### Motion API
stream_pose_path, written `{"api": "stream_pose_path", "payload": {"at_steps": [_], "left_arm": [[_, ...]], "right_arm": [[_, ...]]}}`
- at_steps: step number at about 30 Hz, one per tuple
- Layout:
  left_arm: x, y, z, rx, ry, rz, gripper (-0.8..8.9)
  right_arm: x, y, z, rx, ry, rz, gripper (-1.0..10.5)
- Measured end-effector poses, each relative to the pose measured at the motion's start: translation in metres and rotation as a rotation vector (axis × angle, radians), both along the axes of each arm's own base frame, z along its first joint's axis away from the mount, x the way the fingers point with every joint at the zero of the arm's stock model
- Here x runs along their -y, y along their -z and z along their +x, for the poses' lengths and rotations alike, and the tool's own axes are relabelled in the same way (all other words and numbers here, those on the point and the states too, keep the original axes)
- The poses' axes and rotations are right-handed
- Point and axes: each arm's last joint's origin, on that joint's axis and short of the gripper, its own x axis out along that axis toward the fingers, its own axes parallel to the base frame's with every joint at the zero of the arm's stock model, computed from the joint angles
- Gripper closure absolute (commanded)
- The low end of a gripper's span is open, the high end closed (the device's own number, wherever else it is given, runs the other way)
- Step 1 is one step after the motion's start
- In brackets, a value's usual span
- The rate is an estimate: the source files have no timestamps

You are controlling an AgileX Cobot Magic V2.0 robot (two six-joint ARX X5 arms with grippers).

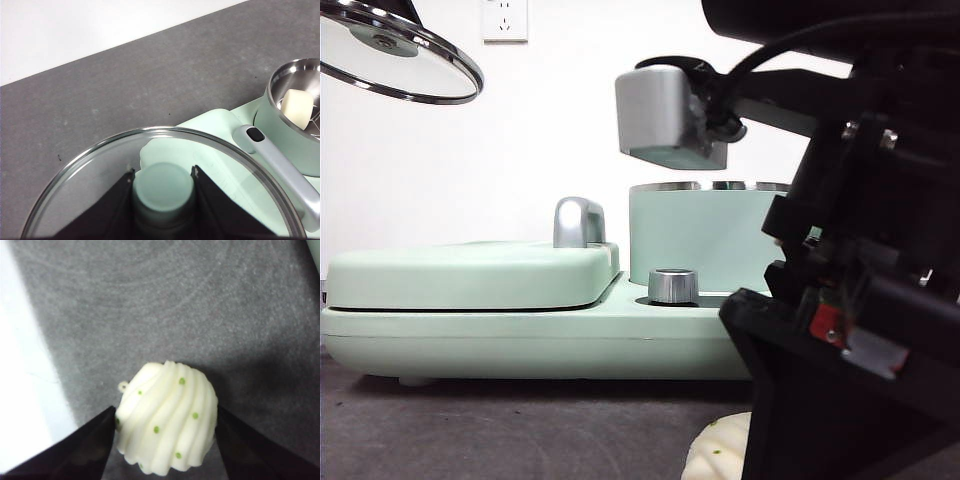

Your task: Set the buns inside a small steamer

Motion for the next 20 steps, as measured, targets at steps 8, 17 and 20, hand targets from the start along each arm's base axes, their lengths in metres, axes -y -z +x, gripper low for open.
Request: {"api": "stream_pose_path", "payload": {"at_steps": [8, 17, 20], "left_arm": [[0.000, 0.000, 0.000, 0.000, 0.000, 0.000, 7.97], [0.000, 0.000, 0.000, 0.000, 0.000, 0.000, 7.97], [0.000, 0.000, 0.000, 0.000, 0.000, 0.000, 7.97]], "right_arm": [[0.017, -0.087, -0.002, 0.003, 0.182, 0.128, 6.9], [0.042, -0.192, 0.024, 0.001, 0.441, 0.220, 6.9], [0.046, -0.208, 0.041, 0.011, 0.506, 0.219, 6.9]]}}
